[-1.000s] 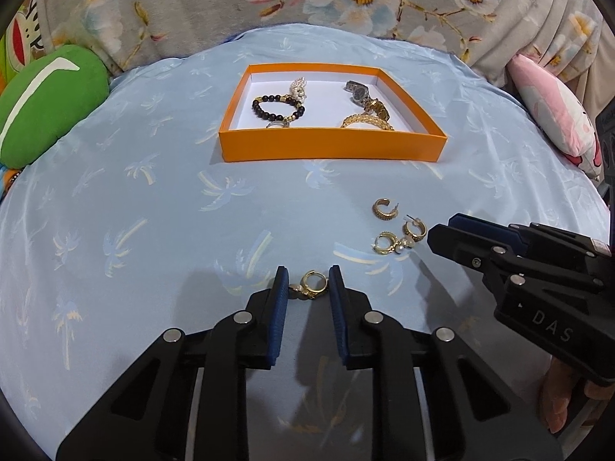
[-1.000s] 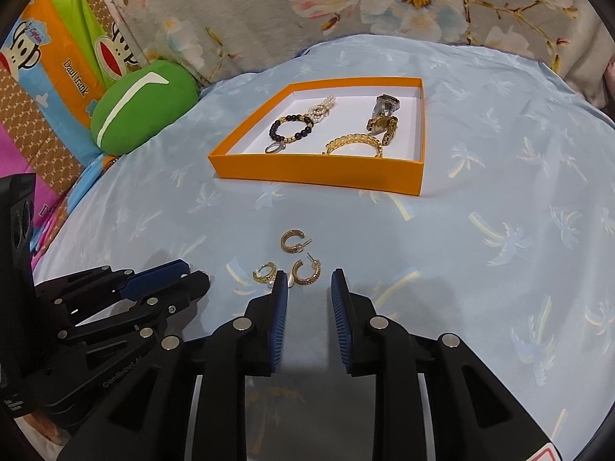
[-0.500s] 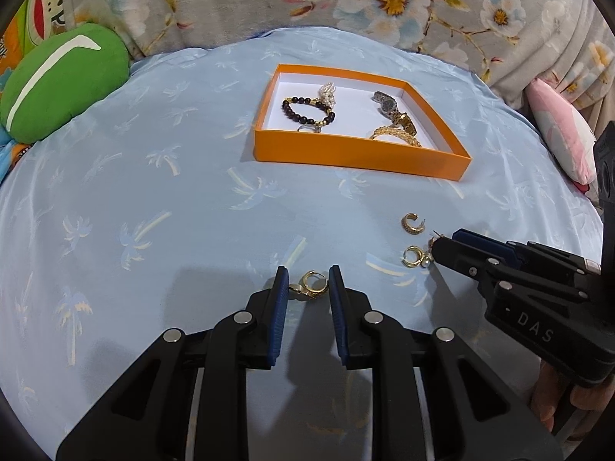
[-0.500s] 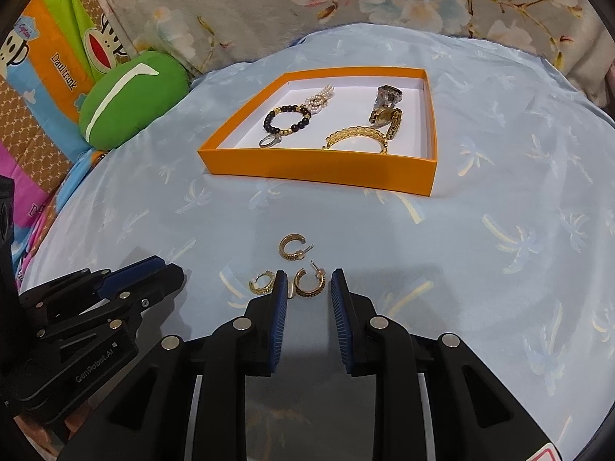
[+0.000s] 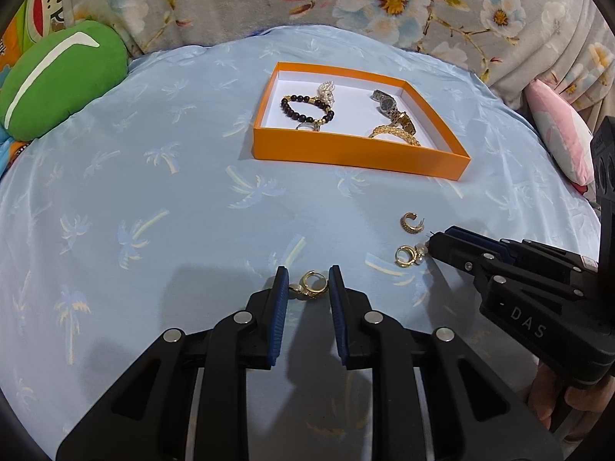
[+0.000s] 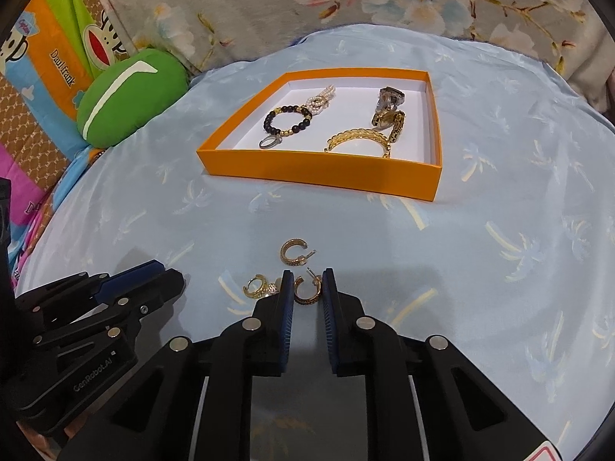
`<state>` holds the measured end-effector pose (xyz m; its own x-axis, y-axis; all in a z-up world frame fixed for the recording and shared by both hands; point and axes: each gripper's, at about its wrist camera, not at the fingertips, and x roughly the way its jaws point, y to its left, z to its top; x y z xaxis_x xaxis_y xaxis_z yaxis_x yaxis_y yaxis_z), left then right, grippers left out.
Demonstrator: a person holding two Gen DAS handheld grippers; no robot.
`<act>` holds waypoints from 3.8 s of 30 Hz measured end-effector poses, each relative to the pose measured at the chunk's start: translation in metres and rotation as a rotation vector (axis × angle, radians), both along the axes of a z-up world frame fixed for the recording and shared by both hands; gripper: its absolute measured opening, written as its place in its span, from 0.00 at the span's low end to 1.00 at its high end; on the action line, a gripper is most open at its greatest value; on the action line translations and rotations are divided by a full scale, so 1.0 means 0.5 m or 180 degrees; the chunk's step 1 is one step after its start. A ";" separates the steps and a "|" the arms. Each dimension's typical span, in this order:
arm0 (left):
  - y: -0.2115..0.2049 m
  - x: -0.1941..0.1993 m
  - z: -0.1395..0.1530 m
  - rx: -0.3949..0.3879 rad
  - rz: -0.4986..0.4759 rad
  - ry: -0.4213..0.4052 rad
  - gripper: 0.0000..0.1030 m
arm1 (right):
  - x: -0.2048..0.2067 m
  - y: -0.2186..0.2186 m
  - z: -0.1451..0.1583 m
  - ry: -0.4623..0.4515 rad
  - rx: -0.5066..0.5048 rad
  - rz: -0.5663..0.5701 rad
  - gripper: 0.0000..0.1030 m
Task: Organize jewelry
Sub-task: 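Close right tool on a gold hoop earring while left tool holds its earring, then carry both earrings into the orange box and open both tools, then withdraw left tool from the box while right tool grasps another gold hoop earring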
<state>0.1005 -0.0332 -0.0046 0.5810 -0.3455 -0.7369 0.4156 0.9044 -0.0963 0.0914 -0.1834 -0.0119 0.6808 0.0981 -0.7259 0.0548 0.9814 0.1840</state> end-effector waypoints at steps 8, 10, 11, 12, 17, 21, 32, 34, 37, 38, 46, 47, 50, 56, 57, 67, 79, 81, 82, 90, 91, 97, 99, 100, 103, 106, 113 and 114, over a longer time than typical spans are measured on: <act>0.000 0.000 0.000 -0.0002 0.0000 0.0005 0.20 | -0.002 -0.004 0.004 -0.0010 0.0020 0.0006 0.03; 0.000 0.001 0.000 -0.0002 0.0000 0.0003 0.20 | -0.002 -0.002 0.003 0.0000 0.0016 0.0022 0.04; 0.000 0.001 0.000 -0.0005 0.0001 0.0005 0.20 | -0.003 -0.002 0.003 0.0003 0.0011 0.0024 0.04; 0.000 0.001 0.000 -0.0005 0.0000 0.0006 0.20 | -0.003 -0.002 0.002 0.0007 0.0006 0.0022 0.04; -0.001 0.001 -0.001 -0.0001 -0.0004 0.0003 0.20 | 0.000 -0.001 -0.001 0.0034 0.0005 0.0035 0.06; 0.000 0.001 0.000 -0.0008 -0.0001 0.0006 0.20 | -0.001 -0.001 0.000 0.0032 0.0001 0.0039 0.05; 0.001 0.000 0.002 -0.0024 0.0011 0.0000 0.20 | -0.013 -0.011 0.023 -0.0119 0.0053 -0.0025 0.03; 0.001 0.000 0.005 -0.0042 0.0019 -0.0010 0.20 | -0.016 -0.015 0.033 -0.0164 0.0067 -0.0039 0.03; 0.002 0.000 0.016 -0.0088 0.0018 -0.0029 0.20 | -0.017 -0.026 0.055 -0.0233 0.0093 -0.0052 0.03; 0.005 0.001 0.021 -0.0097 0.0024 -0.0043 0.20 | -0.016 -0.031 0.063 -0.0259 0.0096 -0.0051 0.03; -0.004 0.091 0.106 -0.0163 0.0012 -0.0213 0.20 | 0.074 -0.082 0.138 -0.0416 0.0048 -0.0051 0.03; -0.011 0.104 0.113 -0.0145 0.0007 -0.0247 0.20 | 0.091 -0.087 0.141 -0.0423 0.0055 -0.0057 0.03; -0.051 0.167 0.129 -0.0107 -0.0016 -0.0289 0.20 | 0.154 -0.105 0.147 -0.0414 0.0117 -0.0076 0.03; -0.112 0.254 0.115 -0.0050 -0.0049 -0.0251 0.20 | 0.260 -0.118 0.134 -0.0326 0.0204 -0.0081 0.03; -0.123 0.265 0.107 -0.0029 -0.0051 -0.0226 0.20 | 0.274 -0.117 0.127 -0.0297 0.0202 -0.0081 0.03; -0.157 0.302 0.067 0.0053 -0.0058 -0.0158 0.21 | 0.331 -0.112 0.074 -0.0148 0.0148 -0.0087 0.03; -0.103 0.266 0.098 -0.0014 0.0160 -0.0329 0.37 | 0.215 -0.124 0.122 -0.0477 0.0094 -0.0160 0.06; -0.081 0.241 0.100 -0.0013 0.0178 -0.0355 0.37 | 0.169 -0.119 0.123 -0.0497 0.0059 -0.0126 0.09; -0.070 0.227 0.099 -0.0010 0.0188 -0.0365 0.37 | 0.150 -0.117 0.121 -0.0498 0.0070 -0.0113 0.11; 0.001 0.105 0.072 -0.0063 0.0204 -0.0255 0.37 | 0.023 -0.063 0.070 -0.0344 0.0185 0.0055 0.15; 0.005 0.091 0.068 -0.0067 0.0203 -0.0237 0.37 | 0.017 -0.054 0.064 -0.0326 0.0173 0.0072 0.16; 0.014 0.027 0.052 -0.0030 0.0186 -0.0234 0.37 | 0.023 -0.007 0.032 -0.0140 0.0149 0.0172 0.24; 0.017 0.021 0.046 -0.0032 0.0182 -0.0207 0.37 | 0.032 0.002 0.022 -0.0065 0.0113 0.0158 0.24; 0.019 0.020 0.043 -0.0056 0.0185 -0.0169 0.37 | 0.037 0.005 0.018 -0.0031 0.0108 0.0154 0.24; 0.025 0.019 0.034 -0.0093 0.0193 -0.0097 0.37 | 0.047 0.014 0.009 0.0045 0.0083 0.0174 0.24; 0.030 0.019 0.030 -0.0122 0.0201 -0.0063 0.37 | 0.053 0.025 0.003 0.0064 -0.0035 0.0169 0.24; 0.024 0.014 0.026 -0.0153 0.0126 -0.0019 0.37 | 0.049 0.022 0.003 0.0065 -0.0185 0.0109 0.15; 0.021 0.012 0.025 -0.0167 0.0094 0.0003 0.37 | 0.046 0.017 0.004 0.0058 -0.0182 0.0086 0.15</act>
<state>0.1066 -0.0229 0.0078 0.5909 -0.3662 -0.7188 0.3886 0.9101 -0.1442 0.1142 -0.1747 -0.0098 0.6650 0.0744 -0.7432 0.0309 0.9914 0.1269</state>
